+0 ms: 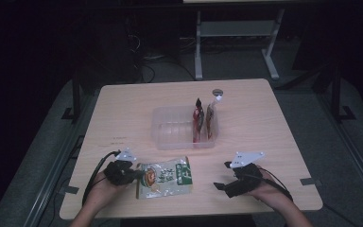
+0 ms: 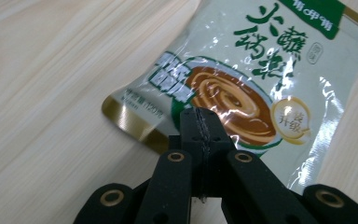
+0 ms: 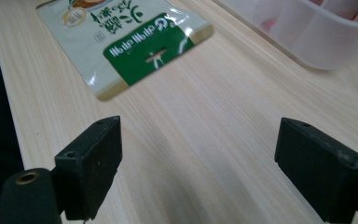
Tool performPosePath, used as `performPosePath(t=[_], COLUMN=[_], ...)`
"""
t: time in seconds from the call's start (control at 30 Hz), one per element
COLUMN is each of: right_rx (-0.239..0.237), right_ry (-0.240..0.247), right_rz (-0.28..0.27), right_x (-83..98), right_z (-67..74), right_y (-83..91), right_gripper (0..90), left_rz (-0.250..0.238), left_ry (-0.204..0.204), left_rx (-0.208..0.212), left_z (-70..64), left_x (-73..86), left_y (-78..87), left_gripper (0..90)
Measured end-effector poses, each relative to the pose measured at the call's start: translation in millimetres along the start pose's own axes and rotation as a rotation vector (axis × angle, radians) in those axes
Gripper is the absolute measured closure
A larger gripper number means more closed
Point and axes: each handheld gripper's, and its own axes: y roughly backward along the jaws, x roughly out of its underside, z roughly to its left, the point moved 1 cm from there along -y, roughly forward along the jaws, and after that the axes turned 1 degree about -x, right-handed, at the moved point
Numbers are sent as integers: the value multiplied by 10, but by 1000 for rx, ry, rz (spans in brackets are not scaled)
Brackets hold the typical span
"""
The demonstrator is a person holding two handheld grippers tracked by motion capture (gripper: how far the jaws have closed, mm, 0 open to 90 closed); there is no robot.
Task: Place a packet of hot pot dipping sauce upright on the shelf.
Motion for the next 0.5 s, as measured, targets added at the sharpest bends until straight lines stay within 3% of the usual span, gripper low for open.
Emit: performPosePath(t=[0.37, 0.5], right_rx=[-2, -2], right_ry=[5, 9], right_rz=[2, 1], right_x=[1, 4], right_z=[-1, -3], right_y=[-2, 6], right_gripper=[144, 144], left_rz=[7, -5], left_ry=[-111, -126], left_rx=[95, 104], left_z=[-436, -466], left_x=[-324, -367], left_y=[-303, -276], left_gripper=[887, 856])
